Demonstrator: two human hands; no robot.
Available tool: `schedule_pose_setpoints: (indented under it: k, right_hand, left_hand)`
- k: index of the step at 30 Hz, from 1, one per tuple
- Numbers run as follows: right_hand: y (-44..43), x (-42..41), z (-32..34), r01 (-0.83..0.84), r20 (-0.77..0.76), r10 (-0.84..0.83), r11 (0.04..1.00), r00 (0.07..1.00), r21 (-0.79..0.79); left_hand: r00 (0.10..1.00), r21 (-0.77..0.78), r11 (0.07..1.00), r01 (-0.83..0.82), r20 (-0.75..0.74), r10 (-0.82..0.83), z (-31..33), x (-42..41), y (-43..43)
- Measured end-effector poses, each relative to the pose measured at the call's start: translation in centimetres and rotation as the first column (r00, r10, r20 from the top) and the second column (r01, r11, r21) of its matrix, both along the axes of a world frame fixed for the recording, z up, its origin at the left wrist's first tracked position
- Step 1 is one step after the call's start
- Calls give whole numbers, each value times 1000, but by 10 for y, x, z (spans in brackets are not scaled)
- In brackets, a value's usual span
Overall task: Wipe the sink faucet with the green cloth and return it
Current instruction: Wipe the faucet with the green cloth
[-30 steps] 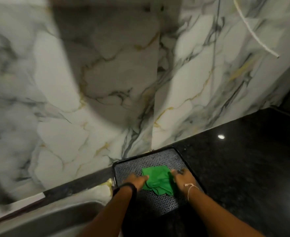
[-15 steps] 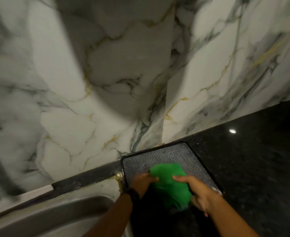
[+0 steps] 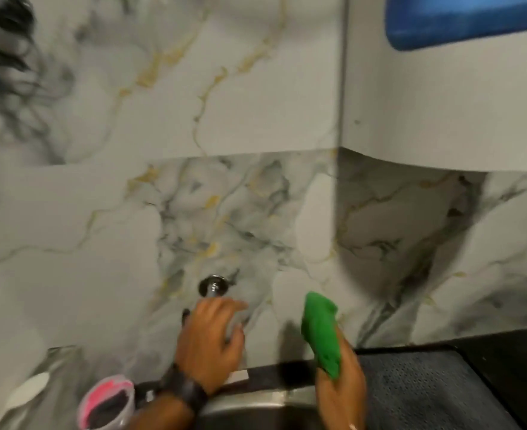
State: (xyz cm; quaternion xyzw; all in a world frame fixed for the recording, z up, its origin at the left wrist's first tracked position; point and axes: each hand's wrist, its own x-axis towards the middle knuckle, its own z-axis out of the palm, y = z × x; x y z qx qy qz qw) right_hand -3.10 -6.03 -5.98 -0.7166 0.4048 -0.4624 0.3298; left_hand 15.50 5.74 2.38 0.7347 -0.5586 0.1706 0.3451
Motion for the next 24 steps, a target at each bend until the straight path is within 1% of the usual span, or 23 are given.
schedule_pose_setpoints:
  k: [1,2,3,4,5,7,9,10,11,12,13,14,15,16,17,18,19,20,21,22,23,24]
  right_hand:
    - [1,23,13,-18,-77,1,977,997,-214]
    - [6,48,30,-119,-173,67,944,983,-308]
    - [6,74,46,-232,-276,126,888,953,-396]
    - [7,97,60,-313,-374,128,814,918,-489]
    - [8,121,67,-408,-491,125,746,862,-527]
    - [0,158,73,-548,-633,126,644,764,-534]
    - [-8,178,74,-637,-712,159,606,684,-476]
    - [-14,189,68,-660,-723,177,591,667,-464]
    - [-22,194,65,-672,-728,184,577,660,-464]
    - [-30,193,63,-674,-723,183,562,666,-479]
    - [-36,193,56,-684,-719,223,574,659,-450]
    - [-38,193,48,-659,-663,273,607,697,-443]
    - [-35,195,40,-603,-561,312,651,766,-461]
    - [-26,198,32,-530,-405,368,730,837,-431]
    - [-17,203,22,-448,-190,408,847,893,-286]
    - [-7,208,17,-390,50,392,920,919,-41]
    - [0,206,16,-465,266,405,857,875,223]
    - [3,200,13,-592,480,380,672,791,445]
    - [1,201,6,-677,617,303,467,726,568]
    - [-3,206,2,-703,696,162,330,700,630]
    - [-3,202,2,-774,784,48,211,619,598]
    - [-2,195,6,-843,852,-22,130,523,521]
  left_hand:
    - [994,-50,998,-35,103,40,24,30,5]
    - [980,-78,994,-75,179,88,53,55,7]
    - [953,-114,988,-105,272,133,76,79,3]
    - [914,-126,985,-115,375,154,93,102,-1]
    - [870,-103,987,-126,467,160,107,125,-7]
    - [741,-48,990,-132,659,131,136,168,-23]
    - [575,15,989,-147,815,73,163,202,-37]
    - [489,34,989,-145,871,41,168,220,-43]
    - [428,32,993,-117,903,21,169,232,-47]
    - [374,11,996,-87,927,23,168,239,-50]
    - [352,-11,998,-65,936,33,163,249,-55]
    - [330,-31,998,-47,943,45,163,256,-58]
    - [316,-47,999,-24,947,52,161,258,-61]
    - [307,-69,998,-12,949,70,162,259,-61]
    - [308,-85,996,4,948,79,161,260,-62]
    - [307,-94,996,10,948,86,161,259,-61]
    - [300,-97,995,16,950,88,162,259,-61]
    - [293,-98,995,13,952,90,162,258,-60]
    - [284,-103,995,13,954,95,162,257,-59]
    - [274,-109,994,8,956,103,163,256,-59]
    - [260,-113,994,8,960,107,164,255,-61]
    - [248,-119,993,1,962,115,165,254,-61]
